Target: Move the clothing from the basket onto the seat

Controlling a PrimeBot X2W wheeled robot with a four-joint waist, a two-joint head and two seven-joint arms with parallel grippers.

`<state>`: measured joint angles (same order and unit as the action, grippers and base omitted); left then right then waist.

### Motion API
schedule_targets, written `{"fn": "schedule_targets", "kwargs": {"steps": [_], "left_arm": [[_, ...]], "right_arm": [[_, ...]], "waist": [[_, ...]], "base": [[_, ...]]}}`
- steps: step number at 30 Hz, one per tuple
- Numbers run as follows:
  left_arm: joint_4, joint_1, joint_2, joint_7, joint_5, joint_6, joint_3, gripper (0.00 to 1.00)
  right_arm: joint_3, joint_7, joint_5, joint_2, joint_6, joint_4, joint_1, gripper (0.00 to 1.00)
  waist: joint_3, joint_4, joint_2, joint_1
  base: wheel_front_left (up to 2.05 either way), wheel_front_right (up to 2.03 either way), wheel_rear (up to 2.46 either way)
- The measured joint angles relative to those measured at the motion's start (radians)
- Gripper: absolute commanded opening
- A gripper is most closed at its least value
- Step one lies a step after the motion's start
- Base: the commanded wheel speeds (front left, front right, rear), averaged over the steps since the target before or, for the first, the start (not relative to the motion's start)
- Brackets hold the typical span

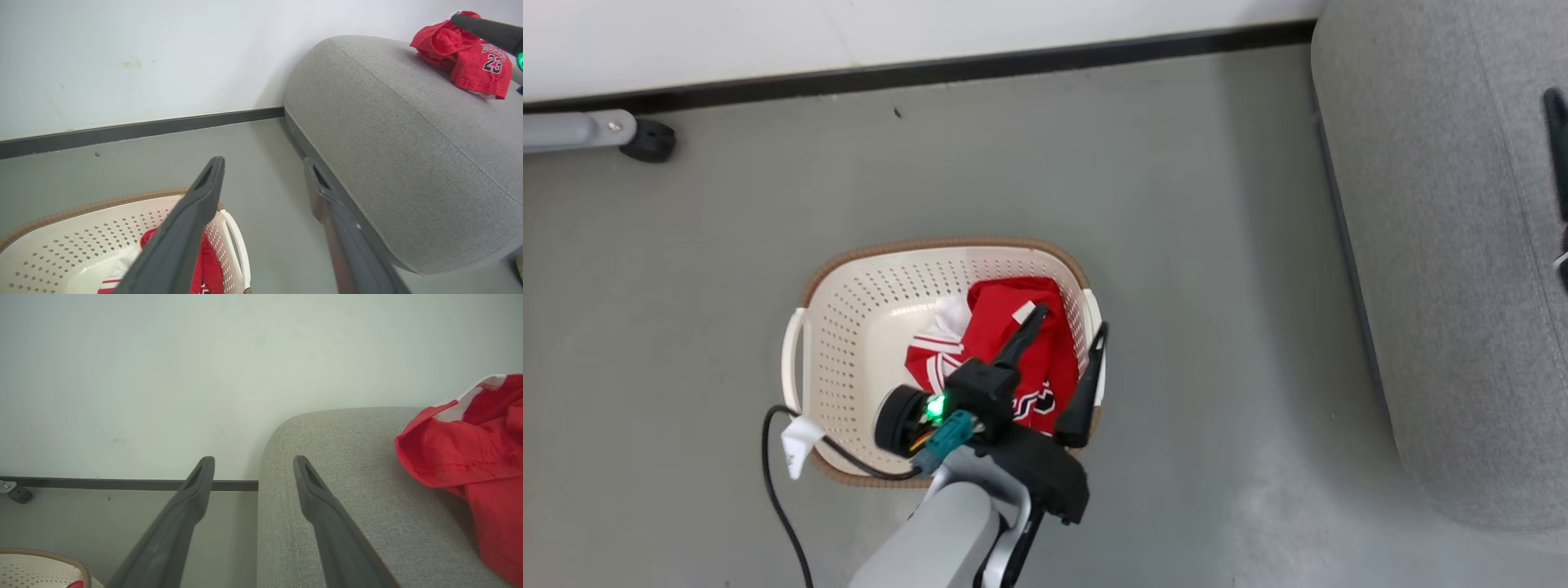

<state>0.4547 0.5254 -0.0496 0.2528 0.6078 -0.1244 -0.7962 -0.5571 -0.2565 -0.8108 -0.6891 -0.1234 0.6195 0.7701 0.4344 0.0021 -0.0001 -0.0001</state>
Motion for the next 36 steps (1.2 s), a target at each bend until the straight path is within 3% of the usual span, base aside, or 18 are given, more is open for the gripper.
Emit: {"fn": "schedule_targets", "kwargs": {"steps": [11,24,36], "left_arm": [[0.075,-0.116,0.005,0.000,-0.021,0.000,0.218,1.00],[0.109,-0.211,0.010,0.000,-0.143,0.000,0.447,1.00],[0.080,-0.316,0.011,0.000,-0.261,0.000,0.644,1.00]], "right_arm": [[-0.018,0.000,-0.001,0.087,0.000,-0.071,-0.127,1.00],[-0.003,0.000,0.014,0.200,0.000,-0.125,-0.268,1.00],[0.026,0.000,0.066,0.267,0.037,-0.159,-0.399,1.00]], "waist": [[-0.133,0.051,-0.0001,0.0000],[-0.248,0.089,-0.0001,0.0001],[-0.323,0.077,0.0000,0.0001]], "base": [[0.00,0.00,0.00],[0.00,0.00,0.00],[0.00,0.00,0.00]]}}
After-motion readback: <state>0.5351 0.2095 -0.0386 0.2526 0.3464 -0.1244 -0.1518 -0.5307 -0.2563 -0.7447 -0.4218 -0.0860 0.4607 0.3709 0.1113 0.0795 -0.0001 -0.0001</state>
